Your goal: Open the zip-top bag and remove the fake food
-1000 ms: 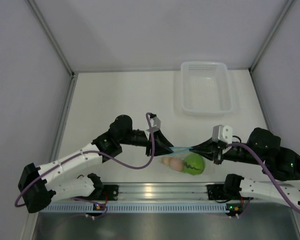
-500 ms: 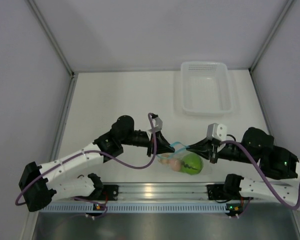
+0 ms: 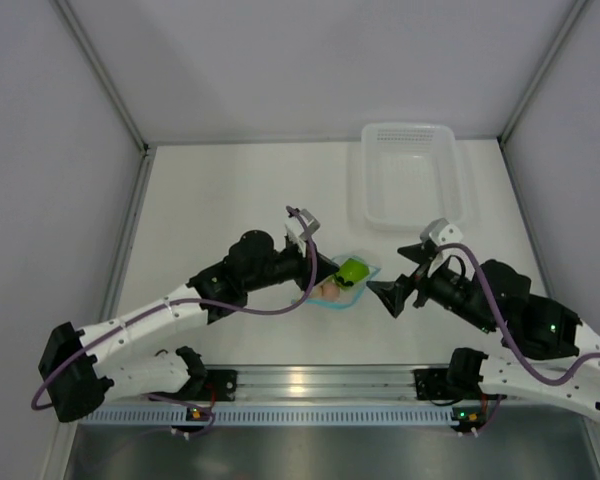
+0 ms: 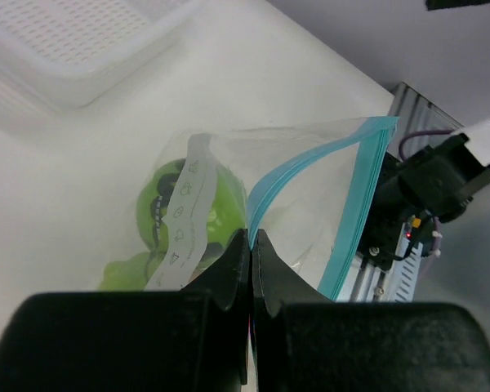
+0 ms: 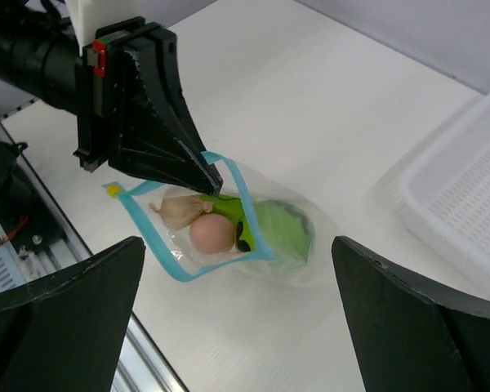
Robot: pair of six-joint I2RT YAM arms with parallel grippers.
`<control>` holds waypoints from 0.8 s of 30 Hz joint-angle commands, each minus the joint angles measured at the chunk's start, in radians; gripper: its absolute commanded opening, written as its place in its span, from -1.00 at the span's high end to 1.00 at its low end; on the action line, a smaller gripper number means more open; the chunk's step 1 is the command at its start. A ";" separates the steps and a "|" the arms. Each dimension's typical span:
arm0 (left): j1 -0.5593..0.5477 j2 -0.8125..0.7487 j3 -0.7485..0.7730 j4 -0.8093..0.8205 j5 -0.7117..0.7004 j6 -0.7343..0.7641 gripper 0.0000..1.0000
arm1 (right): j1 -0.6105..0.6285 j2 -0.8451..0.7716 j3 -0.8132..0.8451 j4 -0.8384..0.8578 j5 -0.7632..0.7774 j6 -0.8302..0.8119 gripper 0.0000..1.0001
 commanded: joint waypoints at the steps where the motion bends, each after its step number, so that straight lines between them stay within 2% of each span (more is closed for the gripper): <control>1: -0.005 0.003 0.067 -0.048 -0.190 -0.091 1.00 | -0.008 -0.020 -0.027 0.114 0.180 0.203 -0.99; 2: -0.005 -0.005 0.078 -0.083 -0.315 -0.118 1.00 | -0.009 -0.026 -0.059 0.140 0.137 0.211 -0.99; 5: -0.005 -0.022 0.083 -0.141 -0.490 -0.226 1.00 | -0.008 -0.037 -0.133 0.257 0.025 0.263 -0.99; 8: -0.005 -0.034 0.044 -0.143 -0.595 -0.333 1.00 | -0.008 -0.017 -0.189 0.344 0.040 0.413 -0.99; 11: -0.005 -0.054 -0.003 -0.140 -0.676 -0.466 1.00 | -0.008 0.044 -0.210 0.323 0.167 0.568 -0.90; 13: -0.004 -0.066 -0.023 -0.131 -0.701 -0.506 1.00 | -0.009 0.103 -0.214 0.315 0.224 0.616 -0.73; 15: -0.010 -0.089 -0.063 -0.125 -0.744 -0.557 1.00 | -0.008 0.147 -0.216 0.306 0.256 0.685 -0.68; 16: -0.013 -0.097 -0.077 -0.079 -0.759 -0.577 1.00 | -0.009 0.193 -0.211 0.312 0.278 0.699 -0.56; 24: -0.065 -0.117 -0.164 -0.053 -0.917 -0.758 1.00 | -0.008 0.455 -0.171 0.449 0.292 0.781 -0.46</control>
